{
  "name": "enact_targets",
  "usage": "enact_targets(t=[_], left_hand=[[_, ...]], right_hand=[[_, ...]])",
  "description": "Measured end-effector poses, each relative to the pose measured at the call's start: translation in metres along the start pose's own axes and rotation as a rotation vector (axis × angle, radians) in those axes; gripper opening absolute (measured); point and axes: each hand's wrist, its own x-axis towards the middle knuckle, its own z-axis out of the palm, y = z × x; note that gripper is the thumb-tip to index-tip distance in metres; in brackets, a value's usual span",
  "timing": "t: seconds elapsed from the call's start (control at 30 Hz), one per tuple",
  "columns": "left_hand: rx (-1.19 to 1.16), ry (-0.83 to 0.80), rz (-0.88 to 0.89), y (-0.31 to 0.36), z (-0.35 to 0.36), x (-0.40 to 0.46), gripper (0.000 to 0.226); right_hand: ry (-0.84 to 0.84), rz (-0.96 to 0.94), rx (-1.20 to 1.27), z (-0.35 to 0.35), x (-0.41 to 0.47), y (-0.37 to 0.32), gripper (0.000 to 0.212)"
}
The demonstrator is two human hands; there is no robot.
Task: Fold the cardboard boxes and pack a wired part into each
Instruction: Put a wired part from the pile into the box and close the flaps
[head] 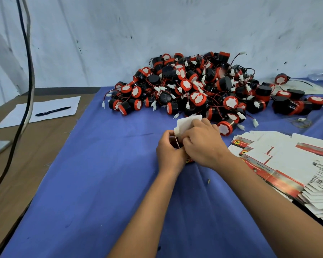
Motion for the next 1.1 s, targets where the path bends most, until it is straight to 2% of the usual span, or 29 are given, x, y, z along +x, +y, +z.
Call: enact_targets(t=[0.1,0.2,0.4,0.63,0.73,0.83,0.93,1.03,1.1], left_hand=[[0.020,-0.008,0.023,-0.002,0.001,0.000,0.023],[0.049,-0.011,0.009,-0.004,0.002,0.004,0.017],[0.053,-0.046,0.020,-0.005,-0.001,0.005,0.019],[0.026,-0.034,0.024,-0.006,0.000,0.003,0.006],[0.033,-0.072,0.019,-0.005,-0.005,0.003,0.020],[-0.038,-0.275,0.033,-0.005,-0.020,0.008,0.033],[-0.142,-0.485,-0.006,-0.005,-0.038,0.012,0.050],[-0.099,-0.465,0.018,-0.007,-0.038,0.012,0.057],[-0.090,-0.447,0.034,-0.008,-0.036,0.012,0.057]], right_hand=[[0.173,0.036,0.246,-0.005,0.005,-0.002,0.036],[0.268,0.072,0.302,-0.005,0.008,-0.005,0.033],[0.236,-0.067,0.317,0.004,0.012,-0.004,0.014],[0.351,-0.105,0.425,0.012,-0.009,0.005,0.008],[0.312,-0.075,0.452,0.014,-0.016,0.009,0.005],[0.213,-0.093,0.345,0.008,-0.012,0.012,0.003],[0.163,-0.080,0.199,0.007,-0.011,0.010,0.010],[0.139,-0.090,0.148,0.015,-0.017,0.007,0.023],[0.155,-0.162,0.180,0.019,-0.025,0.010,0.024]])
